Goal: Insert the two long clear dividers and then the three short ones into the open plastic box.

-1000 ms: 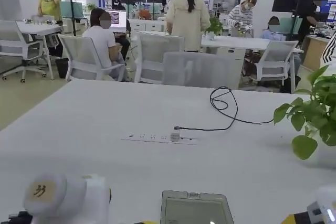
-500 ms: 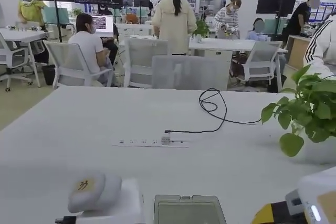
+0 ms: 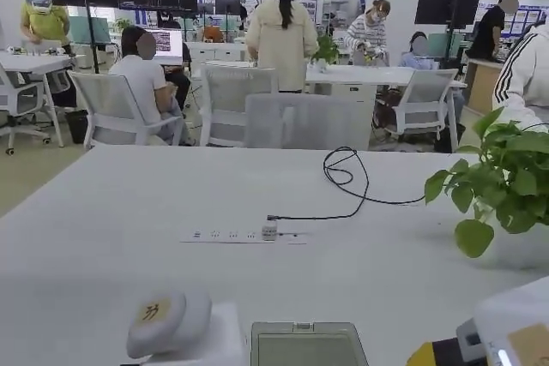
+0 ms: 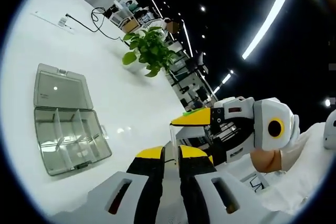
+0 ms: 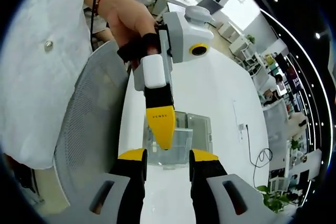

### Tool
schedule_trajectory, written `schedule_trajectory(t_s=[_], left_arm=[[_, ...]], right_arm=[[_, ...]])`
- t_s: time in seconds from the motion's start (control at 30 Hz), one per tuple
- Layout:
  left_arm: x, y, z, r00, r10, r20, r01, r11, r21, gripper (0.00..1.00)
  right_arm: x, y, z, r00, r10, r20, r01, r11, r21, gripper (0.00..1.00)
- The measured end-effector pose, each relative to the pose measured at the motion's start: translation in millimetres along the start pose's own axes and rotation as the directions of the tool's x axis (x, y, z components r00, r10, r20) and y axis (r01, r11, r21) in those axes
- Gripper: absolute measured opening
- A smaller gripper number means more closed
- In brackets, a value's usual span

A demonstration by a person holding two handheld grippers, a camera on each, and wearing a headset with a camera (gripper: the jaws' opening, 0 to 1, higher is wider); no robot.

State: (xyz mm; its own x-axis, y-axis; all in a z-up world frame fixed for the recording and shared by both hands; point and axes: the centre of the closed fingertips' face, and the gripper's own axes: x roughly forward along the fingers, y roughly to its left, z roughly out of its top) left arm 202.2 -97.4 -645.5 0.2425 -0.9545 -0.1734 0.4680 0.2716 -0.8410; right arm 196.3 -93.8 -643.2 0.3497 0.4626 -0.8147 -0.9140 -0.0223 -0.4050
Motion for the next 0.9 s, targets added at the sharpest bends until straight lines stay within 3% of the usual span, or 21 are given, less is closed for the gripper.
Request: schedule_trajectory(t_s=[0.17, 0.63, 0.77, 0.8, 0.83, 0.9], left_arm=[[-0.4, -2.4, -1.9, 1.0000, -0.009, -0.004, 0.009, 1.000, 0.011, 0.00], [-2.0, -4.2, -0.8, 0.9994, -0.017, 0.029, 0.017, 1.000, -0.016, 0.00], [-4.7, -4.1, 0.2, 0.9994, -0.015, 0.031, 0.015, 1.000, 0.008, 0.00], [-5.9, -4.8, 0.5, 0.9994, -0.017, 0.031, 0.017, 1.000, 0.018, 0.00], [-6.7, -4.8, 0.6, 0.9995, -0.017, 0.027, 0.016, 0.999, 0.037, 0.00], [-9.1, -5.0, 0.0, 0.9998, -0.018, 0.009, 0.017, 0.991, 0.134, 0.00]], right_arm=[[0.3, 0.9, 0.5, 1.0000, 0.001, -0.002, -0.001, 1.000, -0.002, 0.33], [-1.5, 0.4, 2.9, 1.0000, -0.003, 0.007, 0.003, 1.000, -0.004, 0.34], [-8.7, -4.7, 7.8, 0.9988, 0.004, 0.048, -0.006, 0.999, 0.035, 0.37], [-11.5, -7.1, 11.0, 0.9967, 0.009, 0.080, -0.015, 0.998, 0.065, 0.38], [-13.6, -8.2, 12.8, 0.9944, 0.021, 0.104, -0.031, 0.995, 0.096, 0.38], [-19.3, -12.5, 16.6, 0.9844, 0.056, 0.167, -0.085, 0.981, 0.173, 0.37]])
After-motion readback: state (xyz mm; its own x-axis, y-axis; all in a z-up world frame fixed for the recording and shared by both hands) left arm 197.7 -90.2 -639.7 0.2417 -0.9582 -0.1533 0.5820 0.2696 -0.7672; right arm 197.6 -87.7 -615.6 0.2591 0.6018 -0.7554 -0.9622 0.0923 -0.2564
